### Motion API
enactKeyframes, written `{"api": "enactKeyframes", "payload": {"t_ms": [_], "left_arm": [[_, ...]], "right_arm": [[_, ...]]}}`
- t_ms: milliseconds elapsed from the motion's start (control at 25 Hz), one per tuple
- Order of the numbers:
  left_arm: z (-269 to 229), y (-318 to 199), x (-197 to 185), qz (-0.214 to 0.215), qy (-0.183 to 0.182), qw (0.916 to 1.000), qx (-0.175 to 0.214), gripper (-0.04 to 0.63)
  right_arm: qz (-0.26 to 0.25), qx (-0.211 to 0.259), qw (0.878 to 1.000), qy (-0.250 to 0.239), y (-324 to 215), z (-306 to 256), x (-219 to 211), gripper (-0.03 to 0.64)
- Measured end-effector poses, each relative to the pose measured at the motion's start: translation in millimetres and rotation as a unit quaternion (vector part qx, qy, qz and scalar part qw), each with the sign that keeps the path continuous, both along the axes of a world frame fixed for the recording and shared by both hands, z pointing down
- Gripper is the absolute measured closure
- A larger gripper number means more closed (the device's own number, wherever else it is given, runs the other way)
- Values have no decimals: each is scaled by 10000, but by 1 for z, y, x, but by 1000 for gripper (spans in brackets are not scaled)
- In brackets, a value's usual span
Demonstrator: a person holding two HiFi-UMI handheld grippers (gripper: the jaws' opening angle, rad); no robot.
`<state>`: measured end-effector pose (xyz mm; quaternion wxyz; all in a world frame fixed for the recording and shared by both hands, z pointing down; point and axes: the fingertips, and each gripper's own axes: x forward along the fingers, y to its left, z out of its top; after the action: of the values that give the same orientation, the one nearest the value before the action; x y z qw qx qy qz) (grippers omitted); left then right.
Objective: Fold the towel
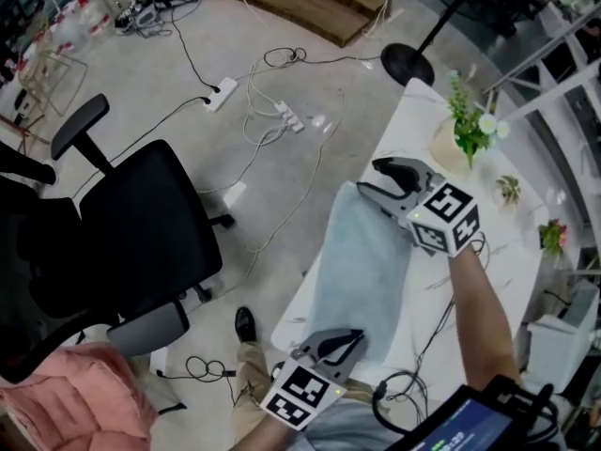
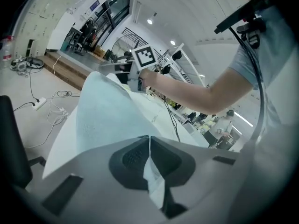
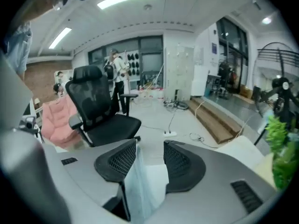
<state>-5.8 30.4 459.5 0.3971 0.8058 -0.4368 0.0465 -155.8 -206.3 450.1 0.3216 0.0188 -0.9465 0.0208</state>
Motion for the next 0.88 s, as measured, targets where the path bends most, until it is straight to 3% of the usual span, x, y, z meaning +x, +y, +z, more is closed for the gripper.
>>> {"api": "enactKeyframes", "payload": {"t_ms": [120, 160, 320, 400, 480, 640, 880], "left_arm": [[-2, 0, 2, 74, -2, 9999, -111, 581], [-2, 0, 2, 99, 8, 9999, -136, 581], [4, 1, 2, 202, -7, 9996, -179, 581], [6, 0, 5, 324, -75, 9992, -237, 581], [7, 0, 12, 506, -107, 9982, -316, 581], [11, 2, 33, 1070, -162, 9931, -452, 581], [13, -6, 70, 2010, -179, 9772, -660, 581]], "right_arm": [[396, 308, 9986, -163, -18, -39, 42, 476], [292, 370, 9989, -32, -11, -40, 54, 507], [-500, 357, 9957, 699, 40, 9, 82, 520], [-619, 603, 9895, 1155, 49, 39, 94, 523], [-454, 755, 9866, 1371, 43, 51, 108, 538], [1, 550, 9857, 1596, 28, 52, 148, 538], [630, 348, 9795, 1881, 15, 53, 231, 538]]}}
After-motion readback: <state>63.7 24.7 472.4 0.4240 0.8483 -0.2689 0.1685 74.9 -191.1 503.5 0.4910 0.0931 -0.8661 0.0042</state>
